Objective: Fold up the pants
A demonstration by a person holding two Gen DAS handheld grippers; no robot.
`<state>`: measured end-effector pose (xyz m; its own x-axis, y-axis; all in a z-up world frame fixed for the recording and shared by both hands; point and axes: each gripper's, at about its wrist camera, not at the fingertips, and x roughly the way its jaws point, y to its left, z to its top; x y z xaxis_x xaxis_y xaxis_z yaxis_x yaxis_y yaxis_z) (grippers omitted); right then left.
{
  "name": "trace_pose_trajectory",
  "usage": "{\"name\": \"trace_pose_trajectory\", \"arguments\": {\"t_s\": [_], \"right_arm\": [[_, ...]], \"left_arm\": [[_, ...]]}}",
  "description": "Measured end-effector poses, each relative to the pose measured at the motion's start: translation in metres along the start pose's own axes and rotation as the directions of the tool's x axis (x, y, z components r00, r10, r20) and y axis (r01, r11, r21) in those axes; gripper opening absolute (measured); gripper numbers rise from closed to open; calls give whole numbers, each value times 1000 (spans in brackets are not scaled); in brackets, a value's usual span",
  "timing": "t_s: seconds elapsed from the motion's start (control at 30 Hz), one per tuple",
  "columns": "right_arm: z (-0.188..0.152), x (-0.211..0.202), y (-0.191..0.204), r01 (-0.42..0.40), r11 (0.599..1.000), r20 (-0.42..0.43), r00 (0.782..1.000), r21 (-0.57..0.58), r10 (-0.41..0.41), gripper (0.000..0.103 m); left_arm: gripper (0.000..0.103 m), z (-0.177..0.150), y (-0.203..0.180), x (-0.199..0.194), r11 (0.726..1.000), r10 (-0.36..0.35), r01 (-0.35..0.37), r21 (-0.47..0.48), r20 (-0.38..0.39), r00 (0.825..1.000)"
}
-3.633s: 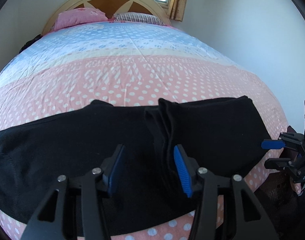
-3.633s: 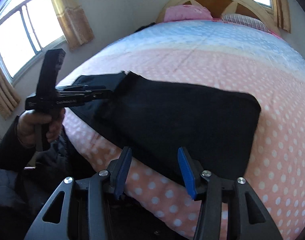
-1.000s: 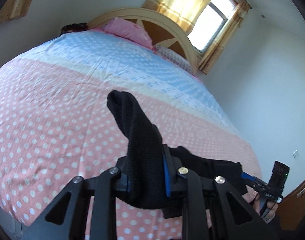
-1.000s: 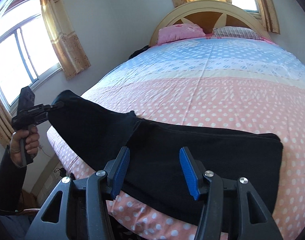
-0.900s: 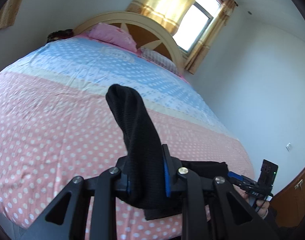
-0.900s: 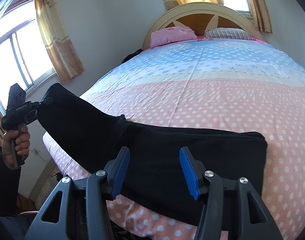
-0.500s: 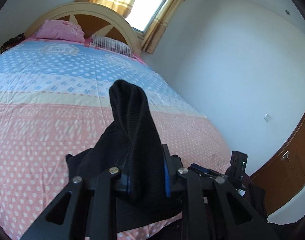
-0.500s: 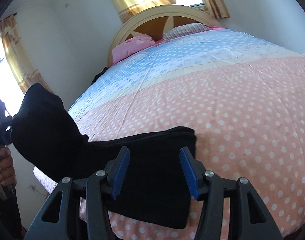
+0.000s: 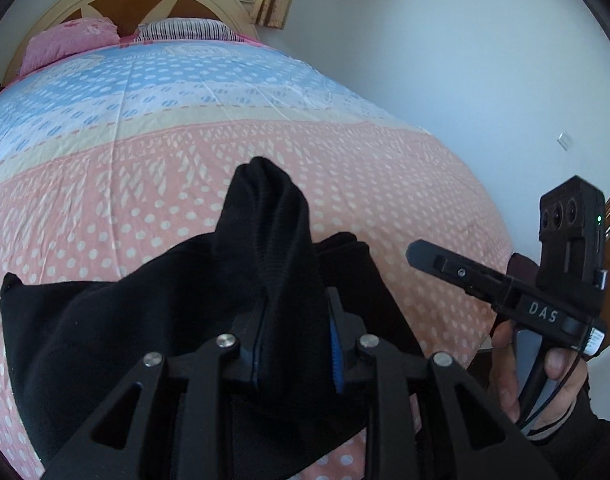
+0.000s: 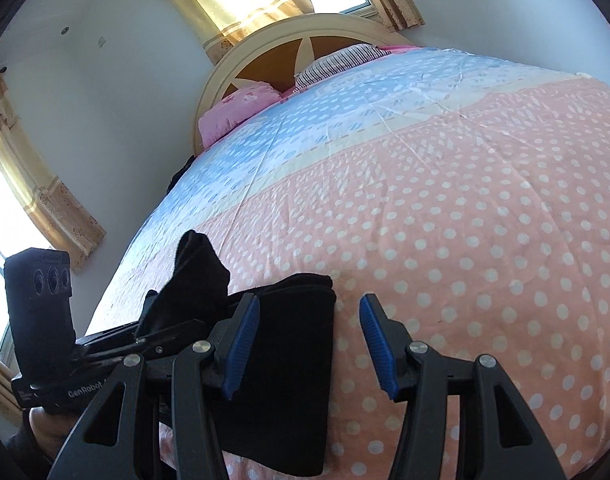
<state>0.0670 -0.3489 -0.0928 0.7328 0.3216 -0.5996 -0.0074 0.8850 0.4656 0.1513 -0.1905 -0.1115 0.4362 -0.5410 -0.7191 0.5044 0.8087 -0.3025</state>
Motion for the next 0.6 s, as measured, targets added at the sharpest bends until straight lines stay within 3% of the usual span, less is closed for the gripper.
{"name": "trace_pose_trajectory", "arguments": {"t_s": [0.1, 0.17, 0.23, 0.37, 0.53, 0.6], "right_arm": [[-1, 0, 0, -49, 999, 2, 999, 12, 49, 54], [-2, -2, 2, -77, 997, 6, 997, 13, 77, 54], [-3, -2, 6, -98, 995, 2, 995, 3, 98, 54], [-6, 6, 15, -180, 983, -61, 981, 33, 182, 54], [-18, 17, 35, -163, 987, -140, 977, 5, 162, 61], [-23, 25, 42, -104, 994, -174, 980, -21, 99, 61]], "left_arm": [[37, -3, -5, -5, 1000, -3, 3, 13, 4, 1000], [38, -5, -9, -17, 999, -35, 34, 30, 32, 999], [44, -6, -10, -33, 998, -25, 20, 60, 74, 997], [75, -15, 1, -66, 994, 64, -79, 78, 179, 982], [77, -28, 51, -76, 980, 199, -198, -27, 193, 961], [77, -32, 72, -74, 972, 233, -222, -79, 182, 955]]}}
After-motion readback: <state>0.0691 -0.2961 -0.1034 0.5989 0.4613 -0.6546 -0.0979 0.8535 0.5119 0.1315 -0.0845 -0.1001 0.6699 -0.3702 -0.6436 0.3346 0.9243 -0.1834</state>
